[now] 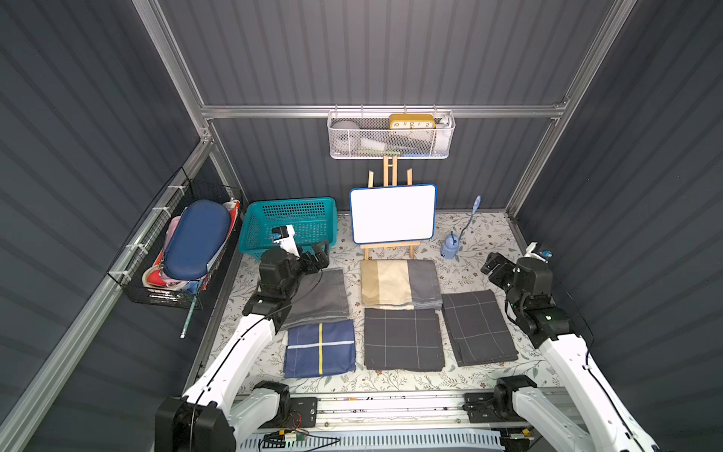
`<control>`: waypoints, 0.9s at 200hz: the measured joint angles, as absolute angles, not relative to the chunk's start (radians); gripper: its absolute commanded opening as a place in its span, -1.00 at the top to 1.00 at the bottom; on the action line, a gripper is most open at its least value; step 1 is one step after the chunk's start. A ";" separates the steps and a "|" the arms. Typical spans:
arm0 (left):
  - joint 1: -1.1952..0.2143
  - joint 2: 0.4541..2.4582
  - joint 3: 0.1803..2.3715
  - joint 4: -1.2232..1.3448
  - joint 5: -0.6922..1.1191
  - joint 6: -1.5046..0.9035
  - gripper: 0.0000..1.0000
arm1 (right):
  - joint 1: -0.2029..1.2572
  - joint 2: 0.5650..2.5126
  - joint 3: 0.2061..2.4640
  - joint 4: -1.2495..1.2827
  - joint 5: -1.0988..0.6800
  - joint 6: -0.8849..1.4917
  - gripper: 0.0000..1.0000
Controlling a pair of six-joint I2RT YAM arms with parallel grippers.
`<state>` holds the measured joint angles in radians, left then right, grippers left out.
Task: Put the folded pillowcase in the basket
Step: Move the pillowcase to the center of the board.
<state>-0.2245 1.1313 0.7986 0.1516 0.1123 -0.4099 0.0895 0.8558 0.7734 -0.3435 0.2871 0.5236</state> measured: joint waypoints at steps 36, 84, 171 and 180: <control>-0.265 1.289 0.855 0.126 0.263 -0.411 -0.99 | 0.130 0.937 0.781 -0.487 0.136 0.599 -0.88; -0.528 1.462 0.905 0.094 0.299 -0.419 -0.99 | 0.281 1.118 0.712 -0.518 0.092 0.732 -0.83; -0.762 1.683 1.036 0.078 0.296 -0.413 -0.98 | 0.283 1.313 0.615 -0.439 0.089 0.876 -0.79; -0.773 1.704 1.045 0.076 0.296 -0.412 -0.96 | 0.286 1.336 0.624 -0.432 0.088 0.887 -0.76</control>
